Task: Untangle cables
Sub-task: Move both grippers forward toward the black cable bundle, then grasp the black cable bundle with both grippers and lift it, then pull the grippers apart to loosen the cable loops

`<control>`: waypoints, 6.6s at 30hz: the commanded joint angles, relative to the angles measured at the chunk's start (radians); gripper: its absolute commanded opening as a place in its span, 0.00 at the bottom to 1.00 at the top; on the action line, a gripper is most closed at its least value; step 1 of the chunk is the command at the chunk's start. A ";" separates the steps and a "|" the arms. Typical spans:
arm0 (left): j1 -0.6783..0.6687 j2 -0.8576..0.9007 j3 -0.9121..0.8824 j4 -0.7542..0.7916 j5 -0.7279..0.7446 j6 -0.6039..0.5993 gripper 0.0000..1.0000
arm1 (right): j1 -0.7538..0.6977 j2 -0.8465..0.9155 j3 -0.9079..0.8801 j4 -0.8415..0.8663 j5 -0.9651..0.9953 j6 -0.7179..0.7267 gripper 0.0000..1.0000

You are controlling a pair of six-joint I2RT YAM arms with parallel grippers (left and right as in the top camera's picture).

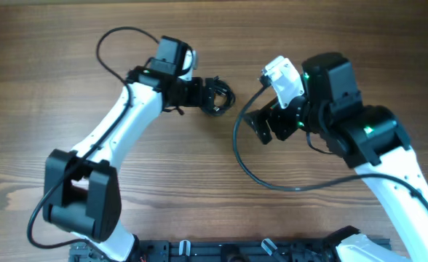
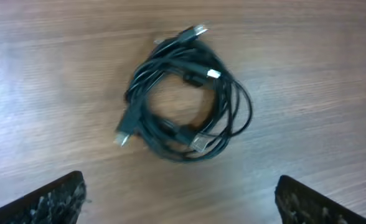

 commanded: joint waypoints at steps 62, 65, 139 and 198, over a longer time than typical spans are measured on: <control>-0.062 -0.184 0.010 0.251 -0.122 0.582 0.04 | 0.163 0.053 0.008 -0.008 0.212 0.097 1.00; -0.061 -0.272 0.010 0.203 -0.126 0.582 0.04 | 0.163 0.053 0.008 0.008 0.212 0.077 1.00; -0.066 -0.872 0.010 -0.122 -0.408 0.446 0.57 | 0.136 0.181 0.010 0.544 -0.407 0.058 0.04; -0.066 -0.698 0.010 -0.325 -0.210 0.394 0.57 | 0.136 0.644 0.008 0.367 0.063 0.124 0.78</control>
